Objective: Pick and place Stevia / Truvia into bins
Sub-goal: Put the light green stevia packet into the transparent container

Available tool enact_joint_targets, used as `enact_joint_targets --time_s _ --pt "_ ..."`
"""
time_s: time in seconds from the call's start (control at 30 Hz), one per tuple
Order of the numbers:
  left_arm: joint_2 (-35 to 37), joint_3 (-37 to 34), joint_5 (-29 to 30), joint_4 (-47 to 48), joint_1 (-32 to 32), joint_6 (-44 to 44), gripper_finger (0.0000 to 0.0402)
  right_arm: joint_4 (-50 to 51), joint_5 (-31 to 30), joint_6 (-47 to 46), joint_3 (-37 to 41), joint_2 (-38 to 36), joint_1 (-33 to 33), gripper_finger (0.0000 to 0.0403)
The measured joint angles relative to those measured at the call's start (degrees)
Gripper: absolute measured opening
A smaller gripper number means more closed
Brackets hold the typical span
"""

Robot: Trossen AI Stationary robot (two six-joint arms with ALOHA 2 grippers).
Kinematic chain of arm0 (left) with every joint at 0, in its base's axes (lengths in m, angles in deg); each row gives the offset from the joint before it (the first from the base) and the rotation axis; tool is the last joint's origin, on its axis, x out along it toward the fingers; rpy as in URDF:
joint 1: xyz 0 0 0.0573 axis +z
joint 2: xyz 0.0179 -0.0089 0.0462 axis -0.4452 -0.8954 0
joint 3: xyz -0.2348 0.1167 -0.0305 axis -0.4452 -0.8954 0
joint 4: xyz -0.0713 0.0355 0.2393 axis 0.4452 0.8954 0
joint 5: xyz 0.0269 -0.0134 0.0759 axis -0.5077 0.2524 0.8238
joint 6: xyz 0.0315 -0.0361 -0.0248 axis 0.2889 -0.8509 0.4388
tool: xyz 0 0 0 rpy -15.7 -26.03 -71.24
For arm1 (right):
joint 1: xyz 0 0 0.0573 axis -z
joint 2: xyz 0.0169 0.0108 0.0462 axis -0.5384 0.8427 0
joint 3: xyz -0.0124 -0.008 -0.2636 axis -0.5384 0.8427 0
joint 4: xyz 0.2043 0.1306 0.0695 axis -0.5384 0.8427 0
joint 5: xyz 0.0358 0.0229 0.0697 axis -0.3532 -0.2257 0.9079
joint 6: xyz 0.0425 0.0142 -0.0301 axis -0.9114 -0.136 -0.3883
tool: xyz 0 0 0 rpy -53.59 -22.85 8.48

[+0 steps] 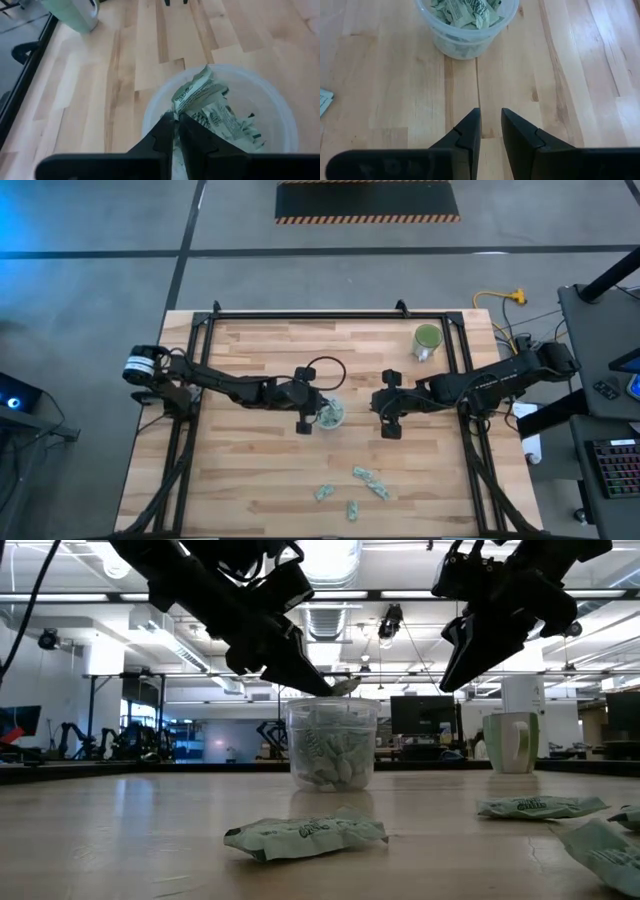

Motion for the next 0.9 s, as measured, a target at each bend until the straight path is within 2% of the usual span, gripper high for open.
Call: enact_joint_targets --time_s 0.3,0.43,0.67,0.9 --pt "0.2 0.0 2.1 -0.2 0.0 1.1 0.0121 0.0 0.0 0.0 0.0 0.0 0.0 0.0064" --pt "1.9 -0.1 2.8 0.6 0.0 0.9 0.0157 0.0 0.2 -0.1 0.0 0.0 0.0 0.0063" --pt "8.0 -0.2 2.9 11.4 -1.2 -5.1 0.0168 -0.7 6.5 -2.6 0.3 0.6 -0.3 0.0063" --pt "13.8 -2.1 2.8 19.1 -4.9 -6.5 0.0169 -10.5 15.1 -4.6 2.5 6.0 -4.6 0.0063"
